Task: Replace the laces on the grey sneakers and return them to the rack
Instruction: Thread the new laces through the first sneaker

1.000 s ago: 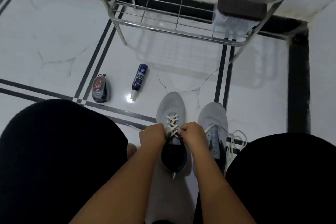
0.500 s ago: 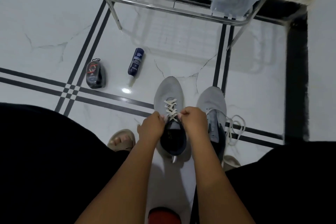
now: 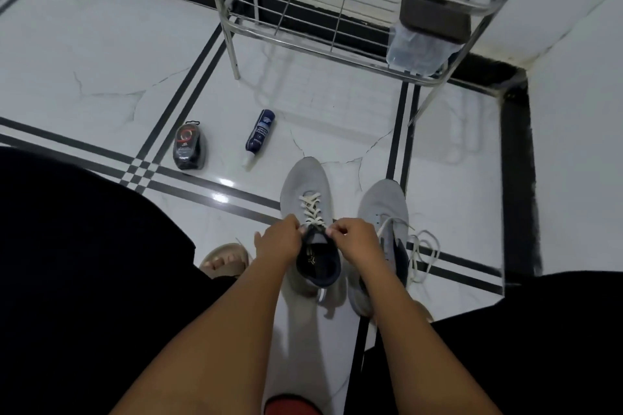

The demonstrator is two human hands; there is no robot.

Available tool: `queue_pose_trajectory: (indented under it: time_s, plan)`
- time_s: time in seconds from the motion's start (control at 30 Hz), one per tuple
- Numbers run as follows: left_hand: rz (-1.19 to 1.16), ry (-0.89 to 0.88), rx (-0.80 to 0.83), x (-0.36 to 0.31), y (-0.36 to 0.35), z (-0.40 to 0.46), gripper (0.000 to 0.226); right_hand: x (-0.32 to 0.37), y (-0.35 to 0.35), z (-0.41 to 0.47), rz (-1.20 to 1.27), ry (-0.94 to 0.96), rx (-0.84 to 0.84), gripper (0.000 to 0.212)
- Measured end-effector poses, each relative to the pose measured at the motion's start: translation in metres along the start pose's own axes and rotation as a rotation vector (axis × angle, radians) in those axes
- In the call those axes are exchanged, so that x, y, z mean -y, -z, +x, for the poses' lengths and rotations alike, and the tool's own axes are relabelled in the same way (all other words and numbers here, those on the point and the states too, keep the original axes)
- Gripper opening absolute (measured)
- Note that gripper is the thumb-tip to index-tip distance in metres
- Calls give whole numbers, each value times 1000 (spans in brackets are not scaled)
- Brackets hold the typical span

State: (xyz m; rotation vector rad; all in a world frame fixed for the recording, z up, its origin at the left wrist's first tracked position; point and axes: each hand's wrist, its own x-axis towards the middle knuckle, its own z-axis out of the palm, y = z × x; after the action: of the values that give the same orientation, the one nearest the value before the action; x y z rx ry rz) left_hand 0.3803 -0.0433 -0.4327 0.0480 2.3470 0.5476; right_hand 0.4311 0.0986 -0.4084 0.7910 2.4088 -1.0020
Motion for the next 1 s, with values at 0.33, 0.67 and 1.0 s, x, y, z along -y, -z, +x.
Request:
queue_pose_trajectory:
  time_s: [0.33,0.67,1.0]
  plan:
    - [-211,37,-100,19,0,-6,9,3,-58,-21,182,-108,-75,11]
    - [-298,201,-150,29,-10,-18,28,-20,-69,-24,196,-154,-69,29]
    - [-192,201,-61,21,-9,-36,21,-10,-63,-42,-68,-88,-87,17]
